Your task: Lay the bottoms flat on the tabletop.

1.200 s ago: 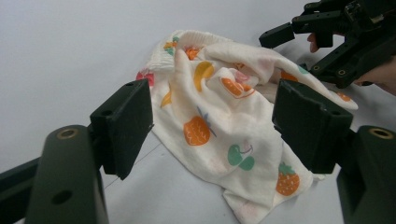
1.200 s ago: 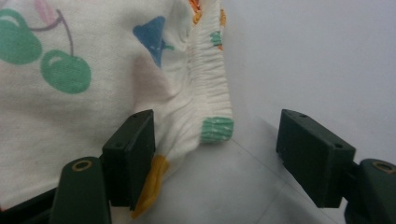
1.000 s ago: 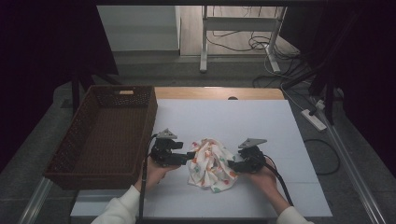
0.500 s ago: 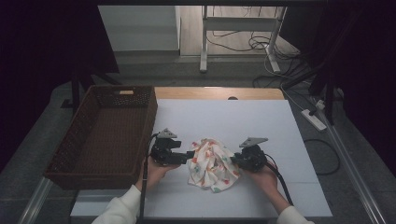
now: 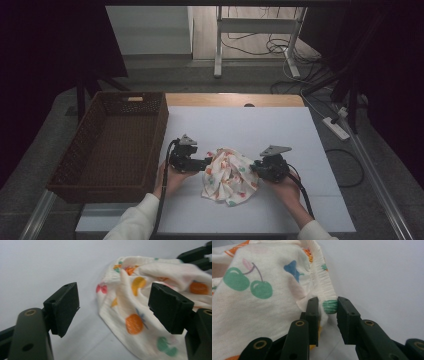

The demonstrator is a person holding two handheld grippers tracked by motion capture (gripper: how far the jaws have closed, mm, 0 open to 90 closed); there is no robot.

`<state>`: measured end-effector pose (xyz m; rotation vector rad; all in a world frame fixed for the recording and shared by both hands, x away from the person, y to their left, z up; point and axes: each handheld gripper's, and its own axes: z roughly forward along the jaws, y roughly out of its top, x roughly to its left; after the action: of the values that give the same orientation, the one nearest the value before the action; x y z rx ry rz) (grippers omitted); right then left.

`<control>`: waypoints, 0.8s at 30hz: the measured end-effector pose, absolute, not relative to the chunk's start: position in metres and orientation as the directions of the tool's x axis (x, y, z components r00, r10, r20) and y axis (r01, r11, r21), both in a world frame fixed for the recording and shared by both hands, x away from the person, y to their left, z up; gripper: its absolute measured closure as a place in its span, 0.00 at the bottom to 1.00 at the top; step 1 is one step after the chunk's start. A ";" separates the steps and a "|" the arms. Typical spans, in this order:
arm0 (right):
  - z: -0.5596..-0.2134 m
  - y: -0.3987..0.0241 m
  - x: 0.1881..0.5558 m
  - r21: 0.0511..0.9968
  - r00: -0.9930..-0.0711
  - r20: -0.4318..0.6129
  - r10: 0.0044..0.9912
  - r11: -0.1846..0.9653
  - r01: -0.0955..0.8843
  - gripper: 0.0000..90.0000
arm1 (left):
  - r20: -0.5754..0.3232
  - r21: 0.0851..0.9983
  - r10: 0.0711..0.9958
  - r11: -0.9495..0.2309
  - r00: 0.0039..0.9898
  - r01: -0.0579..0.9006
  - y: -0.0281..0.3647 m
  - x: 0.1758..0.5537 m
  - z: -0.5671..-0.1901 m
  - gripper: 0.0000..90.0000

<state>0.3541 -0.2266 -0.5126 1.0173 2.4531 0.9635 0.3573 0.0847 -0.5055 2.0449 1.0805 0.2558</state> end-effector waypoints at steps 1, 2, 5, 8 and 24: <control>-0.513 -0.227 0.354 0.689 -0.698 -0.030 0.715 0.521 0.504 0.79 | -0.168 0.721 0.768 -0.332 0.618 0.608 0.084 0.360 -0.507 0.27; -0.513 -0.227 0.354 0.688 -0.698 -0.030 0.715 0.522 0.505 0.79 | -0.162 0.717 0.767 -0.341 0.621 0.608 0.083 0.363 -0.508 0.27; -0.514 -0.227 0.354 0.686 -0.699 -0.026 0.714 0.522 0.507 0.79 | -0.158 0.708 0.762 -0.356 0.628 0.610 0.082 0.369 -0.511 0.27; -0.515 -0.227 0.355 0.681 -0.699 -0.024 0.715 0.524 0.512 0.78 | -0.152 0.705 0.765 -0.360 0.626 0.611 0.081 0.374 -0.513 0.28; -0.516 -0.228 0.355 0.680 -0.698 -0.025 0.715 0.524 0.513 0.78 | -0.140 0.661 0.730 -0.435 0.669 0.612 0.061 0.392 -0.528 0.33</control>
<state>0.3549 -0.2276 -0.5155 1.0248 2.4661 0.9533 0.3921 0.0612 -0.5281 2.1809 1.0295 0.2159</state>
